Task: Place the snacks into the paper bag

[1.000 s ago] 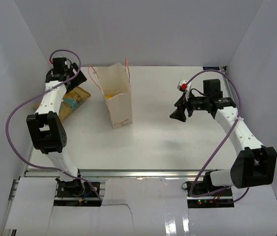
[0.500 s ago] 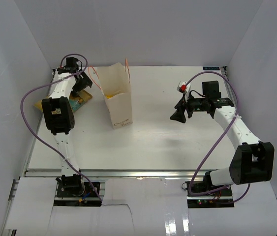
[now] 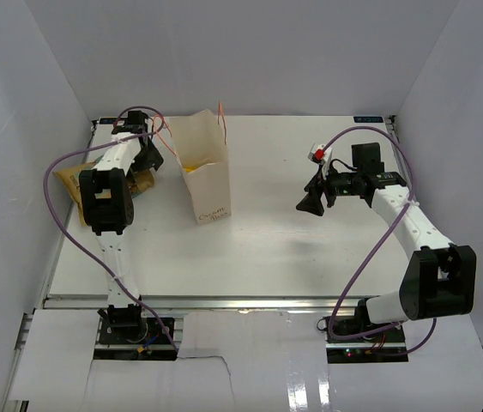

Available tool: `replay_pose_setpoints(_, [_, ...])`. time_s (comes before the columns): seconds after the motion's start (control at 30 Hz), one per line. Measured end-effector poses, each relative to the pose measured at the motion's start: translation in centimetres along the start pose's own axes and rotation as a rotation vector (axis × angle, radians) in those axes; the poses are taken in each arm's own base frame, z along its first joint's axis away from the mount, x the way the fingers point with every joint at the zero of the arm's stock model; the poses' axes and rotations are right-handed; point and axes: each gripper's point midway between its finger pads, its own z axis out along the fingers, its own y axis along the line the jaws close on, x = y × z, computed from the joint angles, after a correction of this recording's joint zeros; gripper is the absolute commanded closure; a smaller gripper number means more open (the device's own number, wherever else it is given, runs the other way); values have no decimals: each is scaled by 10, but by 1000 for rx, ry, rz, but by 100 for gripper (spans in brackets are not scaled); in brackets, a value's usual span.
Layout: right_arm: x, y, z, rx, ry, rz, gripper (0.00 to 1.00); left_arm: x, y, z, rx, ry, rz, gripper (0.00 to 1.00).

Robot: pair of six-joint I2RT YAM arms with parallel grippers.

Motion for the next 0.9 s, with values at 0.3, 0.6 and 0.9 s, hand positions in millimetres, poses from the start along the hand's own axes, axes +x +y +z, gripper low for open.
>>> replay_pose_setpoints(0.3, [4,1,1,-2,5,9,22,13,22,7,-90,6,80,15])
replay_pose_setpoints(0.6, [4,1,1,-3,5,20,22,25,35,8,-119,29,160,35])
replay_pose_setpoints(0.9, [5,0,-1,3,4,33,23,30,33,8,-101,47,179,65])
